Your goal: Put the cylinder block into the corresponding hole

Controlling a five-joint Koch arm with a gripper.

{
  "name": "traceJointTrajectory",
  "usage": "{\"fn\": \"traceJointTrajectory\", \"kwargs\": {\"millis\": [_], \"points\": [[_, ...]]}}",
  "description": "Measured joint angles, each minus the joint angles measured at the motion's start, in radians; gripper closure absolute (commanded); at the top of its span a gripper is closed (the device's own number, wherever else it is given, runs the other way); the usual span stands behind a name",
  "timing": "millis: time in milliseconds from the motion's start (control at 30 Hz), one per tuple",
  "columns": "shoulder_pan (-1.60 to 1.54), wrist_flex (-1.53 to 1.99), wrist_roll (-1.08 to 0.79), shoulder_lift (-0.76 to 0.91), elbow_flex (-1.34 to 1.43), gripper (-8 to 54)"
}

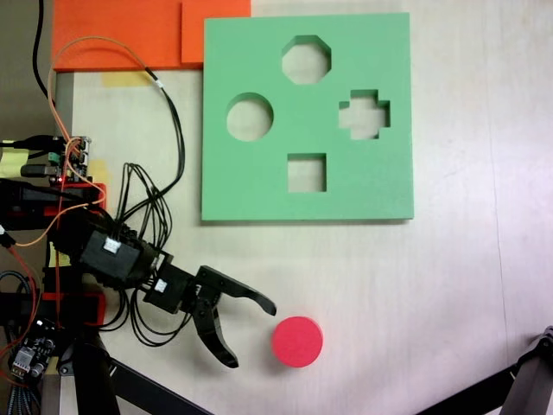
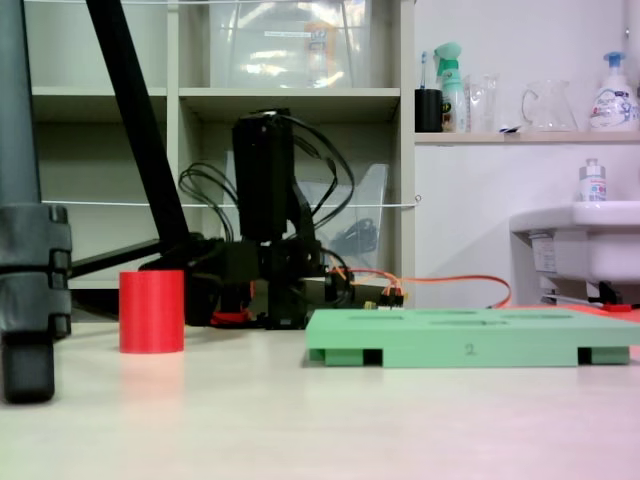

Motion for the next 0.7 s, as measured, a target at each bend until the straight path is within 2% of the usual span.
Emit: {"fn": "traceJointTrajectory", "kwargs": {"millis": [367, 700], "points": [[-0.012, -0.003, 0.0, -0.245, -0.313, -2.2], [-0.021, 0.003, 0.0, -0.295, -0.451, -2.3]]}}
